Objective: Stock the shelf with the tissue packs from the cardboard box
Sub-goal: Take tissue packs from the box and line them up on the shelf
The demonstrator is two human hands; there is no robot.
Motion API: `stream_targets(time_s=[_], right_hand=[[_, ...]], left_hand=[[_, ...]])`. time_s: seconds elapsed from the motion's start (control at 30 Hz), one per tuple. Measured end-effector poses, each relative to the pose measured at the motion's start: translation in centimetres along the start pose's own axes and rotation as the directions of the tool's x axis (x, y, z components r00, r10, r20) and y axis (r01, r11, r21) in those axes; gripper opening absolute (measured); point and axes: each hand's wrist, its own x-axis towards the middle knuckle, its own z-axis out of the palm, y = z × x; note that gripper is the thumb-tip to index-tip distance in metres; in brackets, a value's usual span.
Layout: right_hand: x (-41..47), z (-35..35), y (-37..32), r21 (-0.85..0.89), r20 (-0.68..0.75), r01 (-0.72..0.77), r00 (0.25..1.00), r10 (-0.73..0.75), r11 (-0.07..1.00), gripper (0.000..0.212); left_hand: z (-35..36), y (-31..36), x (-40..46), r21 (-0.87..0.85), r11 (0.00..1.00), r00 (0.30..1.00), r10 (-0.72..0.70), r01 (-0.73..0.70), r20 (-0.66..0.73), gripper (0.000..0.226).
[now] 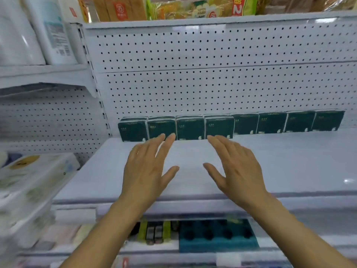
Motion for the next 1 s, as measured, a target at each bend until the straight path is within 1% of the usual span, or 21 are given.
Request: stream_targets(time_s=[0.1, 0.2, 0.3, 0.5, 0.7, 0.77, 0.87, 1.0], right_hand=[[-4.5, -1.8, -2.9, 0.045, 0.048, 0.054, 0.997, -0.056, 0.998, 0.056], [-8.6, -2.9, -6.1, 0.128, 0.068, 0.095, 0.992, -0.105, 0.987, 0.053], [-12.2, -2.8, -9.4, 0.186, 0.165, 0.111, 0.976, -0.143, 0.976, 0.055], [-17.8, -1.8, -15.8, 0.289, 0.32, 0.121, 0.923, -0.215, 0.95, 0.053], [-21.2, 0.3, -22.5, 0.352, 0.395, 0.17, 0.865, -0.311, 0.921, 0.052], [-22.4, 1.6, -25.0, 0.365, 0.421, 0.181, 0.843, -0.336, 0.913, 0.05], [-24.5, 3.9, -29.3, 0.411, 0.505, 0.178, 0.772, -0.386, 0.894, 0.048], [-26.6, 7.1, -35.8, 0.472, 0.624, 0.11, 0.659, -0.42, 0.875, 0.046]], left_hand=[[-2.8, 1.1, -6.1, 0.014, 1.0, 0.999, -0.01, 0.01, 0.048, 0.075], [-5.2, 2.0, -12.2, 0.045, 0.997, 0.992, -0.061, 0.057, 0.109, 0.074], [-6.7, 1.6, -17.9, 0.086, 0.992, 0.975, -0.112, 0.098, 0.19, 0.077], [-9.6, -1.4, -28.2, 0.174, 0.958, 0.898, -0.274, 0.226, 0.345, 0.077], [-10.8, -4.7, -37.3, 0.216, 0.896, 0.758, -0.443, 0.387, 0.479, 0.074], [-10.7, -6.6, -40.5, 0.218, 0.872, 0.69, -0.483, 0.439, 0.54, 0.075], [-10.7, -10.5, -45.7, 0.223, 0.79, 0.559, -0.573, 0.571, 0.599, 0.075], [-11.5, -16.6, -51.1, 0.256, 0.713, 0.452, -0.638, 0.652, 0.624, 0.069]])
